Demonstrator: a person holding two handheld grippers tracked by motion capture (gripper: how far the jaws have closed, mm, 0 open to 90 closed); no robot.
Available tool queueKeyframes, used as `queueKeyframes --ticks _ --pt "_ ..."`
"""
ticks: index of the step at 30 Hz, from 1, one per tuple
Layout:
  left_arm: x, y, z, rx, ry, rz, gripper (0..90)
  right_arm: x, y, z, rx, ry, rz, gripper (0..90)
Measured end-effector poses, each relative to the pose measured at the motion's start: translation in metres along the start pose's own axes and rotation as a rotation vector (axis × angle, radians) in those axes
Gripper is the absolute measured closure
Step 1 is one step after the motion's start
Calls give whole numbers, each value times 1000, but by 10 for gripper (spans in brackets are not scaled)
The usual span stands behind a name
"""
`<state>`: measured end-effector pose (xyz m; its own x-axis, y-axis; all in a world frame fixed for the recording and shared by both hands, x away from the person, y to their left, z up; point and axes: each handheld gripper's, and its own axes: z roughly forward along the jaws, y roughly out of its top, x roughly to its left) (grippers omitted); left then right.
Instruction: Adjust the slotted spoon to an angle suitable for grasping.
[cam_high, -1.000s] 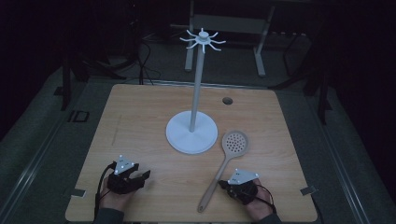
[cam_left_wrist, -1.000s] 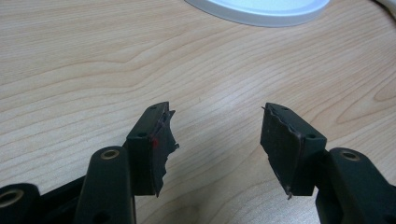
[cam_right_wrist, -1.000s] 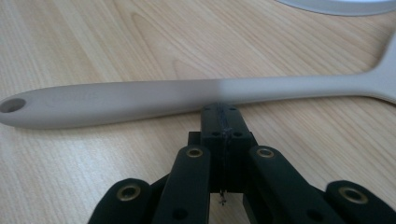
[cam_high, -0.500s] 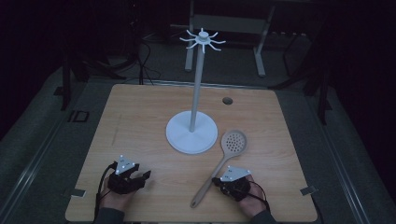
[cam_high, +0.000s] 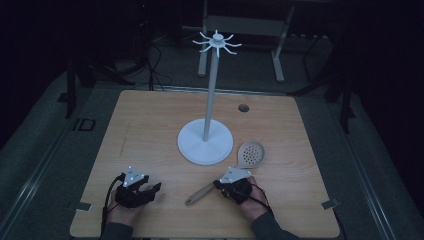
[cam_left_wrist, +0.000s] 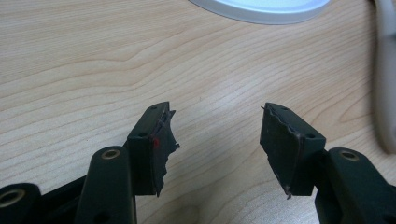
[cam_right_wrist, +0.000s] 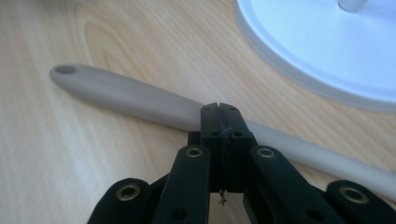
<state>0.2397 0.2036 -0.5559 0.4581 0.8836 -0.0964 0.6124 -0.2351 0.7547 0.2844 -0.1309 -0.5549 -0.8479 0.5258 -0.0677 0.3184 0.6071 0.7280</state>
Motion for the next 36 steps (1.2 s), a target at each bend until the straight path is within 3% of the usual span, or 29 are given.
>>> queueKeyframes --ticks 9,16,19,20,23,28,32,36 --pt "1 0 -1 -4 1 -3 439 -6 14 13 -5 -7 33 890" --pt "1 -1 -1 1 1 -5 441 -36 19 -4 -24 -95 80 887" --pt "0 0 0 3 2 -4 441 -53 21 -7 11 -160 98 887" --pt "0 0 0 3 2 -4 441 -53 21 -7 11 -160 98 887" --pt "0 0 0 4 2 -4 442 -70 21 -4 93 -239 119 891" --pt "0 0 0 2 2 -5 443 -80 19 7 162 -236 140 890" --pt "1 -1 -1 2 -1 -4 443 -80 14 12 211 -239 117 892" --pt "1 -1 -1 4 -1 -3 443 -81 14 9 214 -227 127 898"
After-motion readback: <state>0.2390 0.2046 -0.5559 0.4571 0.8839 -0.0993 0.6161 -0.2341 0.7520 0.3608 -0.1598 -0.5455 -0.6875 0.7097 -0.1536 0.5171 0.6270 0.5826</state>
